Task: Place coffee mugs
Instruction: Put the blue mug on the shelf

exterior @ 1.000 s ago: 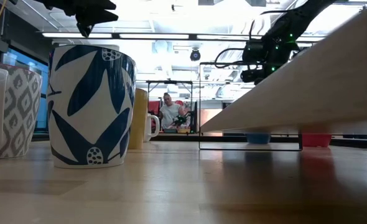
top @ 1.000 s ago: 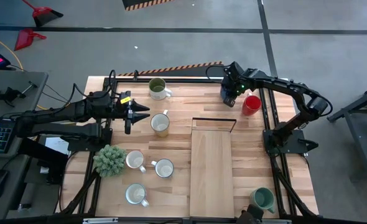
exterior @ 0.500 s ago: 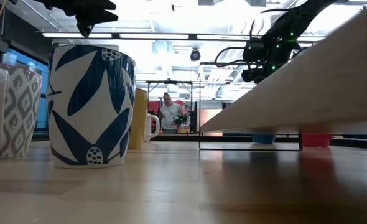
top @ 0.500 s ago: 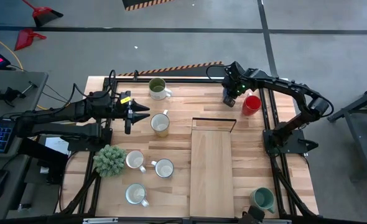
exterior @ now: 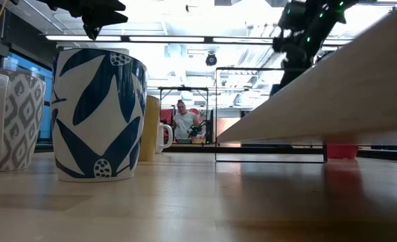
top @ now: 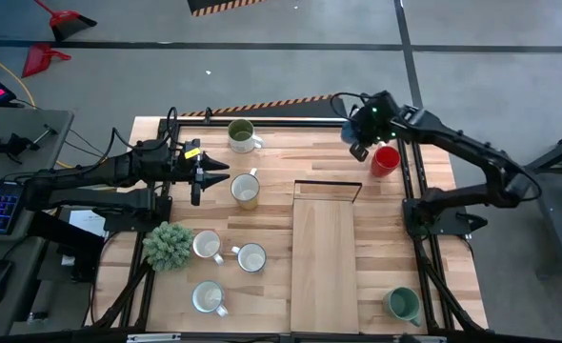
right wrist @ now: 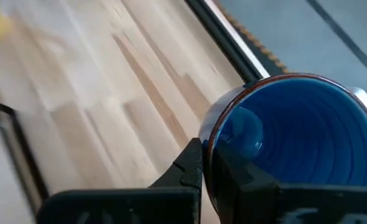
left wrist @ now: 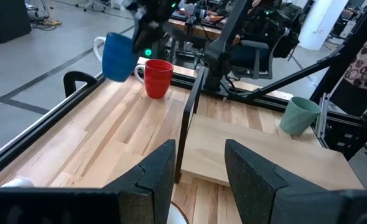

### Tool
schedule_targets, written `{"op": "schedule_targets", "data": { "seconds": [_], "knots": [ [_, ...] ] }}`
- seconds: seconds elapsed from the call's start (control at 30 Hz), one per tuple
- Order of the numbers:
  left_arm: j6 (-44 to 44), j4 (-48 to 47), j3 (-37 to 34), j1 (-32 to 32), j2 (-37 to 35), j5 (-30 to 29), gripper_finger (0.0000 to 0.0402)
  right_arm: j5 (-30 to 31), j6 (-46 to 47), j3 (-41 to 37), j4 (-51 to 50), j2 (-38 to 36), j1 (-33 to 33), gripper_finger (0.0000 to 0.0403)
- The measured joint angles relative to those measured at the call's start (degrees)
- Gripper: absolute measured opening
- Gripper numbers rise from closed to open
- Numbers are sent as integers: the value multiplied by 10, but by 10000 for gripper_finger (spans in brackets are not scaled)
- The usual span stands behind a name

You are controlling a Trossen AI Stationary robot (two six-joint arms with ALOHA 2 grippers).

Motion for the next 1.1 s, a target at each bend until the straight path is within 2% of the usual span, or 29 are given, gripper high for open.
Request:
{"op": "schedule_targets", "data": {
  "seconds": [0.2, 0.43, 0.7, 0.9, 1.1],
  "knots": [
    [0, 0, 0, 0, 0, 0, 129, 20, 42, 0, 4, -48, 68, 0],
    [-5, 0, 0, 0, 0, 0, 129, 79, 86, 6, 8, -88, 169, 0],
    [-7, 0, 0, 0, 0, 0, 129, 135, 124, 80, -49, -93, 297, 0],
    [-10, 0, 0, 0, 0, 1, 129, 183, 192, 130, -127, -91, 404, 0],
    [-10, 0, 0, 0, 0, 1, 129, 206, 254, 151, -137, -90, 496, 0]
  ]
}}
